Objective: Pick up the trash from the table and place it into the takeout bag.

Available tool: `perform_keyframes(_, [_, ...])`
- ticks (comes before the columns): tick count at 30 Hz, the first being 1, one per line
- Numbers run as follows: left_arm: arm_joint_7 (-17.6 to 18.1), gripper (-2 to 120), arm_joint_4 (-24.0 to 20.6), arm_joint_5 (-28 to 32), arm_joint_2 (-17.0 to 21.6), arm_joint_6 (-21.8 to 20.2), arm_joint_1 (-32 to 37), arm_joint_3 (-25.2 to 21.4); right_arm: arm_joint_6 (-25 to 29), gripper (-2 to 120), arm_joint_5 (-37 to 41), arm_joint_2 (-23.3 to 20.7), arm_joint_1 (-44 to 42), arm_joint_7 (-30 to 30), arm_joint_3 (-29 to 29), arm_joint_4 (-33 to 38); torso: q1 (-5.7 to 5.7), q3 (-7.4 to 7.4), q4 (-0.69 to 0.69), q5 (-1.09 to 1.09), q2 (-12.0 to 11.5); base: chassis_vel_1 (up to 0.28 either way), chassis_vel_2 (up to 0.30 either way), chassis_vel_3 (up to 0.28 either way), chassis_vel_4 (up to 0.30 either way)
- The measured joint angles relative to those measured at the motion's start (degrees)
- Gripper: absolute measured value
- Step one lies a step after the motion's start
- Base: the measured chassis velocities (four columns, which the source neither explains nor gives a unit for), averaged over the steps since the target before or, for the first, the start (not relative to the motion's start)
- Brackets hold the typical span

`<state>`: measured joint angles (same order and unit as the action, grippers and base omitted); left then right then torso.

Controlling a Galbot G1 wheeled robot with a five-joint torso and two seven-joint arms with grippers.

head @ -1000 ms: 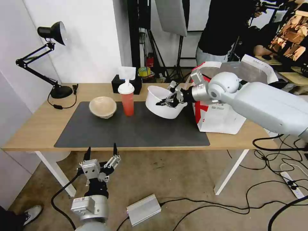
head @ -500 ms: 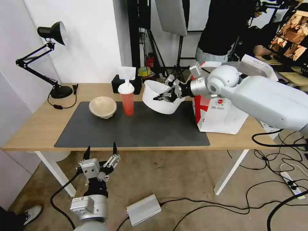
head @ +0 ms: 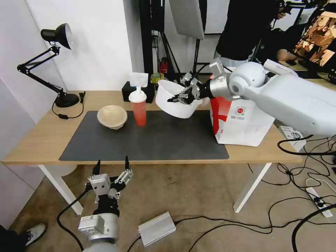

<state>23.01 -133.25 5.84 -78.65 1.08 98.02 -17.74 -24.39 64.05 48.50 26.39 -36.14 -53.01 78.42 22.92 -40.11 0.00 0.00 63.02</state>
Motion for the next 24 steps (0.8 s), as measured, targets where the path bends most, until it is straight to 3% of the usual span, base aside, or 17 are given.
perform_keyframes(24, [0.09, 97, -0.03, 0.33, 0.37, -0.19, -1.17, -0.06, 0.15, 0, 2.07, 0.02, 5.76, -0.06, -0.38, -2.85, 0.0, 0.0, 0.0, 0.0, 0.0, 0.0, 0.0, 0.0, 0.0])
